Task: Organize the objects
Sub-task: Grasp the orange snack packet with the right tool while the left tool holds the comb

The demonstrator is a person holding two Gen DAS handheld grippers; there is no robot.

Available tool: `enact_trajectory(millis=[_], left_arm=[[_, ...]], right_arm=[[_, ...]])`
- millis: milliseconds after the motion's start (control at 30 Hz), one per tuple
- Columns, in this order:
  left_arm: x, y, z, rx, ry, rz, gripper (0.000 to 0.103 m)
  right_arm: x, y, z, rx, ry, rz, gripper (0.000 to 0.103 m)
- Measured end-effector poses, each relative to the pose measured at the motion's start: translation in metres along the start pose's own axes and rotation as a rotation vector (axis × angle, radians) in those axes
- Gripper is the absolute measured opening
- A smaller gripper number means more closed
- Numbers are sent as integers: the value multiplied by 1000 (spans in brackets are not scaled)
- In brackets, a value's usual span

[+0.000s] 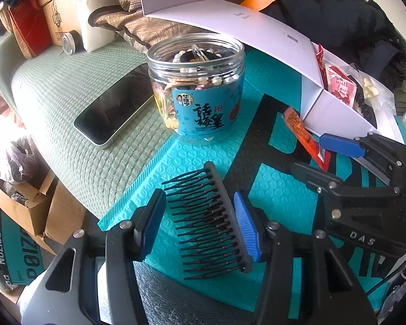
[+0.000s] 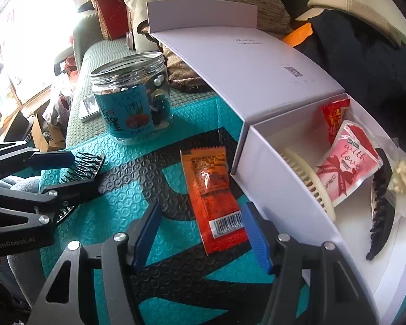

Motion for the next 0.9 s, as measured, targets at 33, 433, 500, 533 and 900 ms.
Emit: enact_trajectory(millis=[33,433,500,533,900], left_arm=[[0,0,0,0,-1,0,51],[5,-1,-2,3,5,10,51],[9,-2,-4,3,6,-4,51],[12,-3,-5,2,10,-11,51],[64,-16,-28,-1,118,-102,51]], right_arm=[[2,1,1,2,15,2,57],[2,-6,-1,2,5,-27,20],[-1,-12,-6,-9,-4,-21,20],[-1,-15,-10,-15,-6,-23,20],[5,-56,-56,-110,62,-30,20]])
Point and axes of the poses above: each gripper's, at about its wrist camera, not at the fingertips, and y roughly the way its jaws point, x to its right, z to its top, the point moved 3 cm from there along y, roughly the way its jaws point, and after that the axes turned 4 degrees about x, right-handed, at the moved point
